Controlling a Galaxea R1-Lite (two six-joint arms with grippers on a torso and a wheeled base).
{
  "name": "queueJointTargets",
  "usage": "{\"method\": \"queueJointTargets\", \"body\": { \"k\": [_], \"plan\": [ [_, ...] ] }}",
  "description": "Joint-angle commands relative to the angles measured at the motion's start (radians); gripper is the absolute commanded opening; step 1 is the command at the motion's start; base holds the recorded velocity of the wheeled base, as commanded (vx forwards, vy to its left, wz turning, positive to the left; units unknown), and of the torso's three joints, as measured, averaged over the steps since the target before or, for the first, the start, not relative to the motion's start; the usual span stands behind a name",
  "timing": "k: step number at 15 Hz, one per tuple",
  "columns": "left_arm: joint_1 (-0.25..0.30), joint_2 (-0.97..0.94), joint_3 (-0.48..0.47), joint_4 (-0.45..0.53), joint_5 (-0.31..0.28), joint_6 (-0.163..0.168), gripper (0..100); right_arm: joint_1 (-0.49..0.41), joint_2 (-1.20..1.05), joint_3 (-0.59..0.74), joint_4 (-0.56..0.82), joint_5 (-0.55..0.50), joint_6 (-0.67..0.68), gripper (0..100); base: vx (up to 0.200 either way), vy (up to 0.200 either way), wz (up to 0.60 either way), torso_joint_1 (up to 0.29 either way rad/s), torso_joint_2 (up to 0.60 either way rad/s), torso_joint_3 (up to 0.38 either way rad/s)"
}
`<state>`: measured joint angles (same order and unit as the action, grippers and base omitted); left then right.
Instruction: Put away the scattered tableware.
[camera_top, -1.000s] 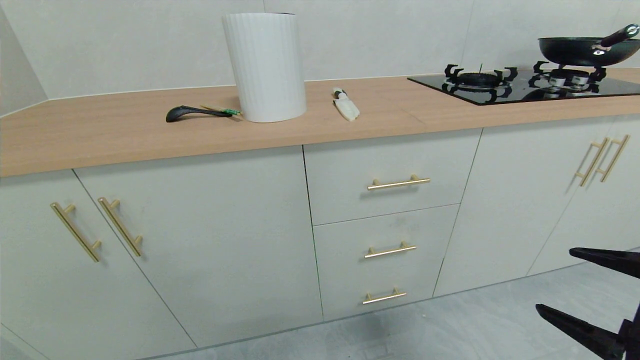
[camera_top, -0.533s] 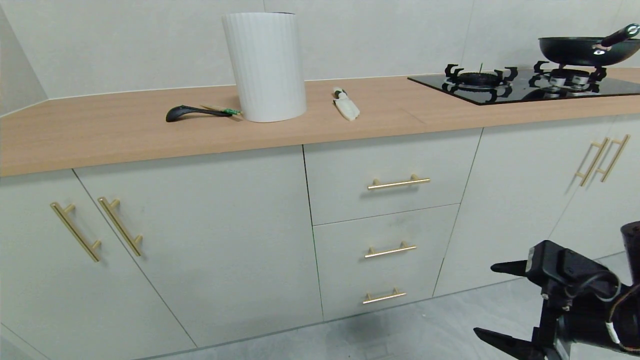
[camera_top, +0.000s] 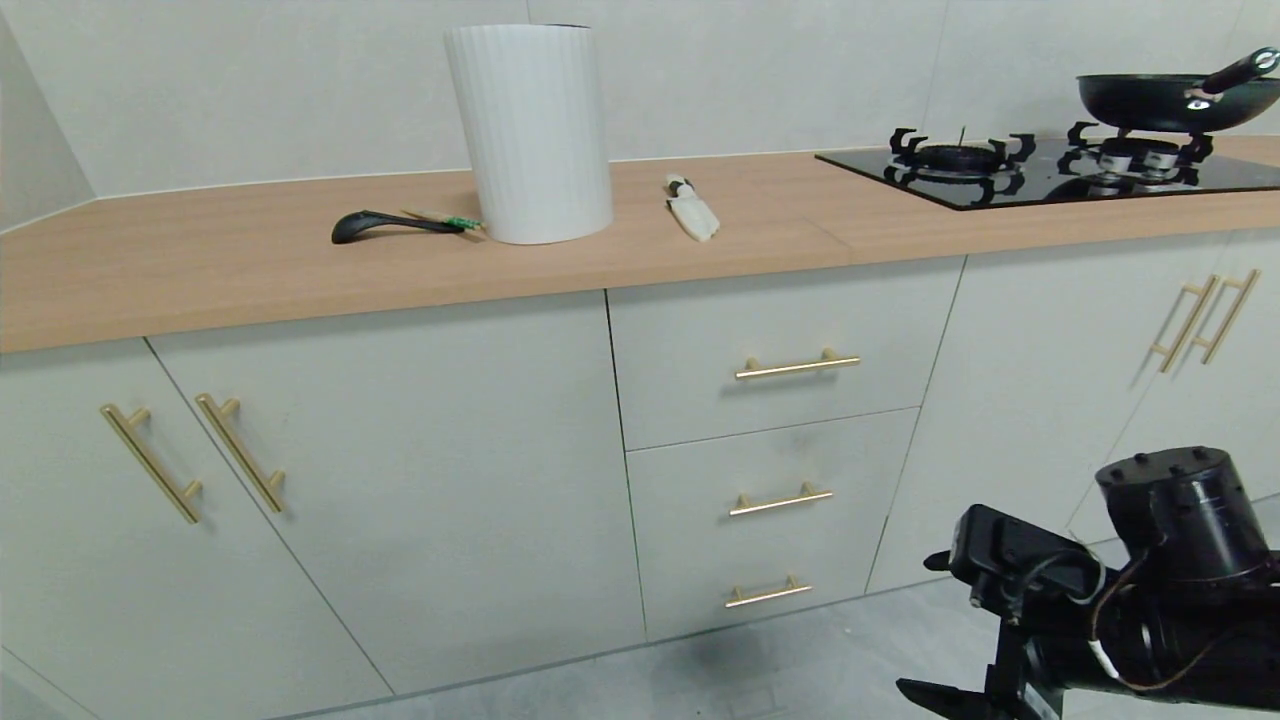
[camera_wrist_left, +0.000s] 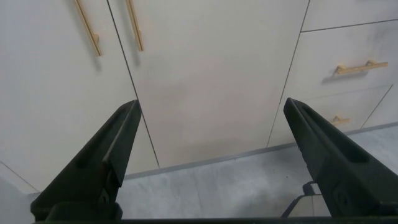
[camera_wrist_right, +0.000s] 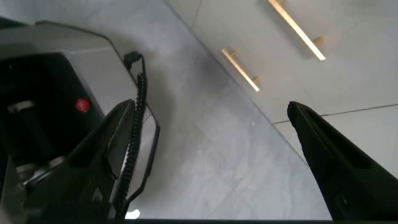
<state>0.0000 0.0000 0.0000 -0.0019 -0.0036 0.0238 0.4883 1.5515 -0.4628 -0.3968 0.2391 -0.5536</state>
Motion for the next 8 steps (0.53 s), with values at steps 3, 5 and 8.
{"method": "queueJointTargets", "body": {
  "k": [3,5,8],
  "plan": [
    [0.0,0.0,0.0,-0.004,-0.013,0.016,100,-0.008,0.151,-0.042,0.001,0.019,-0.002,100,0.0,0.0,0.0,0.0,0.0,0.0],
    [0.0,0.0,0.0,-0.003,-0.013,0.018,100,-0.06,0.233,-0.077,0.001,0.037,-0.04,100,0.0,0.0,0.0,0.0,0.0,0.0],
    [0.0,0.0,0.0,-0.024,-0.039,0.036,100,-0.178,0.423,-0.32,0.041,0.117,-0.258,100,0.0,0.0,0.0,0.0,0.0,0.0]
  ]
}}
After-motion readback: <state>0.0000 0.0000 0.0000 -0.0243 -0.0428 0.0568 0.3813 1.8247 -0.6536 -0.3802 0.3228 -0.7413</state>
